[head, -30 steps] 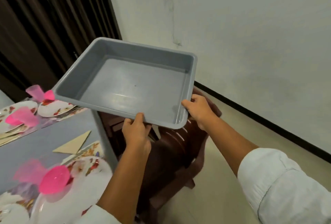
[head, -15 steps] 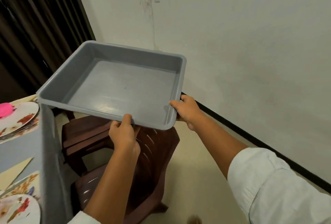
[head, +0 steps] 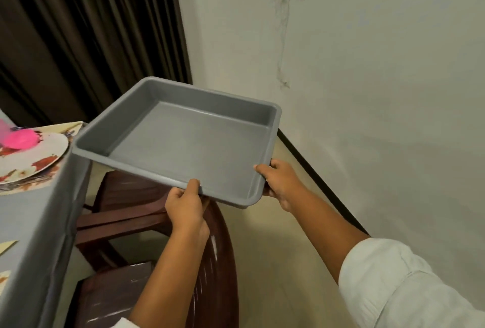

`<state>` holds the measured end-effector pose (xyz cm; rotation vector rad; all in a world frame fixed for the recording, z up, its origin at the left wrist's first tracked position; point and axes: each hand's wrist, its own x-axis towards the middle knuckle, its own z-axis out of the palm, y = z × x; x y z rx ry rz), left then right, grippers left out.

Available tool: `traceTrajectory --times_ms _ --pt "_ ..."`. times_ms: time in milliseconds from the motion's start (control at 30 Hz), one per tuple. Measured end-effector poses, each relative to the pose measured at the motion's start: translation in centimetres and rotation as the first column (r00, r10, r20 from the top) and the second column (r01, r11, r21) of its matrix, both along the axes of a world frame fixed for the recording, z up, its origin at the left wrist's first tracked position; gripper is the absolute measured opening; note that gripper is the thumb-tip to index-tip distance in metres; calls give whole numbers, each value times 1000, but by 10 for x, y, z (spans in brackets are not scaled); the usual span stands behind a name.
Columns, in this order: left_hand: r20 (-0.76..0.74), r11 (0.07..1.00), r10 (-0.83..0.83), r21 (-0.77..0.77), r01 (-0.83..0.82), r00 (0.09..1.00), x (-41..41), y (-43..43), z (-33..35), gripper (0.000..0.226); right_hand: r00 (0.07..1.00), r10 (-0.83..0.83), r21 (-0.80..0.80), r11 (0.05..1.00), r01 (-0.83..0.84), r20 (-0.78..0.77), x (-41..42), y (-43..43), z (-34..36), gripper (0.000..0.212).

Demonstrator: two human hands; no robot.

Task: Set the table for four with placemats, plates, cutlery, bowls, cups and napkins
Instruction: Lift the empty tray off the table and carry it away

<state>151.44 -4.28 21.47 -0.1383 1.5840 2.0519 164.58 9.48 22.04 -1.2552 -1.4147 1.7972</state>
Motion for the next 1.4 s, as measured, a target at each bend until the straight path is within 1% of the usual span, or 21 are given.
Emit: traceTrajectory --times_ms 33,100,167,200,333,467,533,667,733,767,800,867,933,967,1000,1067,1133,1167,1200,1267,1400 --pt "-25 998 53 -25 -53 998 -7 25 -1 34 999 43 -20 999 -43 1 -14 31 -4 22" --pt "-35 998 61 -28 -62 997 -13 39 -3 35 999 50 -37 998 -51 -17 -20 46 -5 21" --pt "-52 989 144 -37 -146 988 -25 78 -8 38 990 136 -49 989 -138 -36 -43 94 -10 21" --pt "-68 993 110 -45 -113 992 -28 81 -2 38 992 119 -53 991 -121 -40 -45 97 -11 21" --pt "-88 957 277 -64 -283 957 -40 158 -3 32 947 316 -71 945 -320 -57 -86 193 -19 24" --pt "-61 942 319 -89 -324 946 -58 187 -7 30 925 374 -88 921 -380 -71 -113 231 -15 26" --pt "-50 918 384 -87 -387 922 -80 211 -8 32 894 444 -81 890 -448 -62 -149 261 -13 26" --pt "-65 885 455 -80 -459 888 -114 236 -9 29 867 494 -77 864 -498 -65 -195 287 -18 29" --pt "-60 857 506 -78 -509 860 -157 263 -18 26 837 543 -70 835 -546 -64 -250 316 -28 29" --pt "-42 861 502 -66 -504 864 -156 266 -15 23 843 534 -73 840 -538 -65 -251 318 -28 30" --pt "-26 847 528 -59 -528 849 -192 287 -20 19 829 557 -74 826 -559 -53 -294 337 -36 31" --pt "2 844 536 -24 -536 844 -206 303 -17 13 825 562 -64 822 -566 -64 -314 348 -39 32" --pt "25 833 553 -37 -552 833 -266 332 -24 12 807 589 -91 802 -590 -40 -379 378 -42 31" --pt "24 832 553 -55 -552 833 -267 333 -24 11 816 577 -110 809 -578 -48 -375 381 -43 31" --pt "22 820 570 -75 -568 821 -308 347 -28 12 799 601 -129 790 -600 -36 -418 399 -42 30" --pt "15 825 561 -83 -559 827 -329 357 -29 15 805 591 -136 795 -591 -42 -437 412 -41 29" --pt "5 808 581 -127 -575 814 -380 378 -38 21 791 611 -144 781 -608 -22 -489 435 -43 30" --pt "9 817 571 -112 -566 821 -381 381 -38 23 795 606 -136 787 -602 -11 -489 438 -43 31" --pt "-2 802 586 -141 -581 810 -413 397 -42 21 783 623 -159 773 -614 4 -524 454 -50 32" --pt "-6 796 590 -165 -583 807 -428 405 -42 14 775 631 -161 768 -620 26 -543 465 -50 33" --pt "-32 759 624 -213 -615 781 -511 443 -63 13 746 665 -213 734 -645 36 -635 510 -68 24"
